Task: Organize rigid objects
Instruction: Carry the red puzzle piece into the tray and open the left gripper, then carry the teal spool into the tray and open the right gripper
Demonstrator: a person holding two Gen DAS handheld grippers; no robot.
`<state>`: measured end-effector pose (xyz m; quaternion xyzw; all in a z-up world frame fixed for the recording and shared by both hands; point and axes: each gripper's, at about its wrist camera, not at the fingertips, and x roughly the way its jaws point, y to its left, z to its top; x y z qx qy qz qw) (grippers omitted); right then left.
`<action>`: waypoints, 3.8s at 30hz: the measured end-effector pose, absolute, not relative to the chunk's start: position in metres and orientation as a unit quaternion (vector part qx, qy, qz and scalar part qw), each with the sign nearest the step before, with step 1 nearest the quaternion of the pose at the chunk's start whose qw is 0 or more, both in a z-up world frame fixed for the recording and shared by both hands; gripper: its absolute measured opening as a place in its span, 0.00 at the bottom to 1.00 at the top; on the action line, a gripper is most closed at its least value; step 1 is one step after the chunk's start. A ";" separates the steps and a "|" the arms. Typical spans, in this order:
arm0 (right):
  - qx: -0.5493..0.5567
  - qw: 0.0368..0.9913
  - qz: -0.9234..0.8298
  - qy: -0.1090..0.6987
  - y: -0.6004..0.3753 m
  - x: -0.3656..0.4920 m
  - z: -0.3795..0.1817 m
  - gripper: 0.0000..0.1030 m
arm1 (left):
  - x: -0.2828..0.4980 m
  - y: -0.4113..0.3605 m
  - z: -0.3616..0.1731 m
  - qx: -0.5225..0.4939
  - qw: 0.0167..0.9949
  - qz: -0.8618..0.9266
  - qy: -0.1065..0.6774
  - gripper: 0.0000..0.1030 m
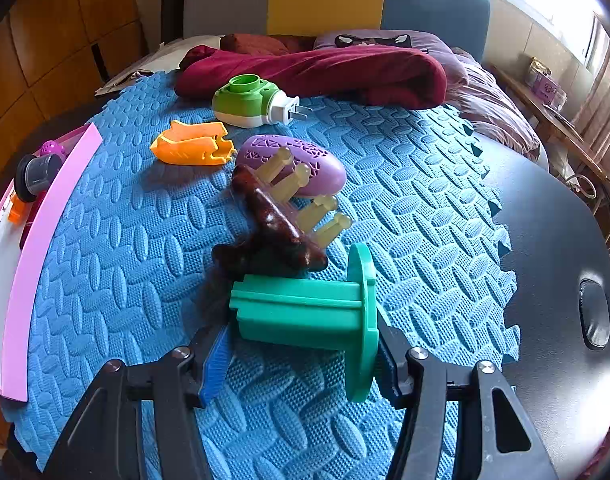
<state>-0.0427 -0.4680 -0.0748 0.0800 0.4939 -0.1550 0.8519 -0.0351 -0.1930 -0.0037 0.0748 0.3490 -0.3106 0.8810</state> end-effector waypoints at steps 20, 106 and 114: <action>0.071 0.852 -0.162 0.493 -0.465 -0.043 -0.073 0.58 | 0.032 -0.115 -0.037 -0.001 0.881 -0.220 0.419 0.42; 0.057 0.906 0.096 0.409 -0.271 0.024 -0.013 0.58 | 0.036 -0.071 -0.036 0.006 0.906 -0.155 0.393 0.63; 0.027 0.889 0.121 0.441 -0.231 0.072 -0.027 0.58 | 0.042 -0.057 -0.038 -0.008 0.908 -0.141 0.396 0.63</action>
